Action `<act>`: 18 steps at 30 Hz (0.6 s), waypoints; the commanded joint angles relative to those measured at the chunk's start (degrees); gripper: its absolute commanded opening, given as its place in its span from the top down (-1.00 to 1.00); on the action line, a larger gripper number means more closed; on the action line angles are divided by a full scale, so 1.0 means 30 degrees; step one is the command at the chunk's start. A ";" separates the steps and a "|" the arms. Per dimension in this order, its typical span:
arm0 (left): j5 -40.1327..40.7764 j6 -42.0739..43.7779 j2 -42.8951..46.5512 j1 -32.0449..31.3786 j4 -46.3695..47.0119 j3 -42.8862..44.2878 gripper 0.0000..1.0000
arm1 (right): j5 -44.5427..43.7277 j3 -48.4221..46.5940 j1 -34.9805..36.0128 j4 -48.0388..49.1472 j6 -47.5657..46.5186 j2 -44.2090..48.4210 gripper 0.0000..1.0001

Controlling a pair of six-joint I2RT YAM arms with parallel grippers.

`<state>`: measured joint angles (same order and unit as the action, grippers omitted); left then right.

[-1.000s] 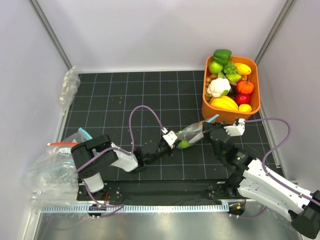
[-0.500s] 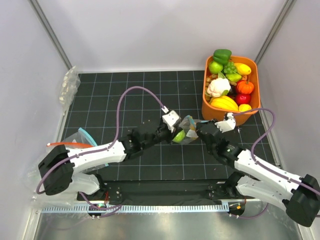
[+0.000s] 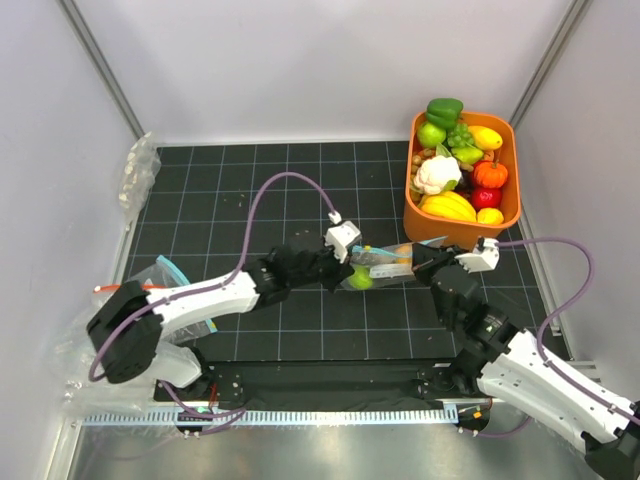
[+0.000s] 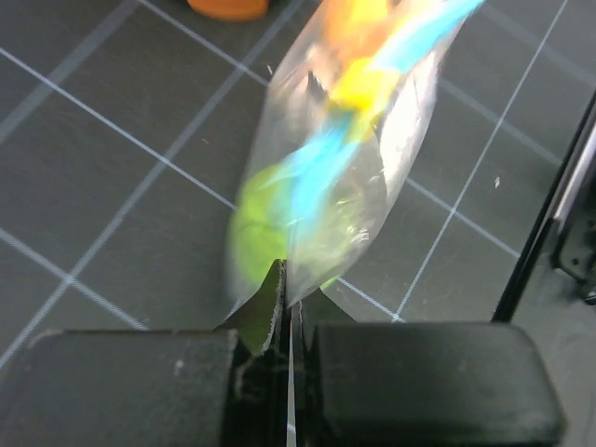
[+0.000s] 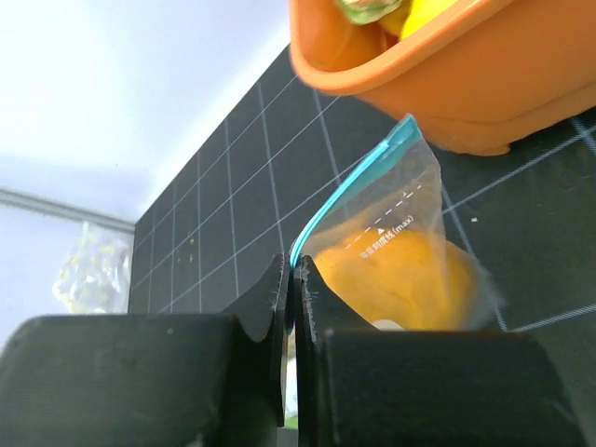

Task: Place the food in the zip-top bag and seal the zipper
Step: Adjust the zipper food storage bag at the center of the board.

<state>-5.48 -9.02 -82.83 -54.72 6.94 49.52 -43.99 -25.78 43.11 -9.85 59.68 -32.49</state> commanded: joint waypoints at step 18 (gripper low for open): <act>-0.1627 -0.1825 0.1711 0.2357 0.1697 -0.1299 1.00 | -0.1646 0.0446 0.1421 0.3490 -0.4572 0.0411 0.98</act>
<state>-8.73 -10.48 -80.31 -51.59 6.87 47.03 -38.15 -25.45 47.77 1.23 45.63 -40.32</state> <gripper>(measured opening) 0.009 0.076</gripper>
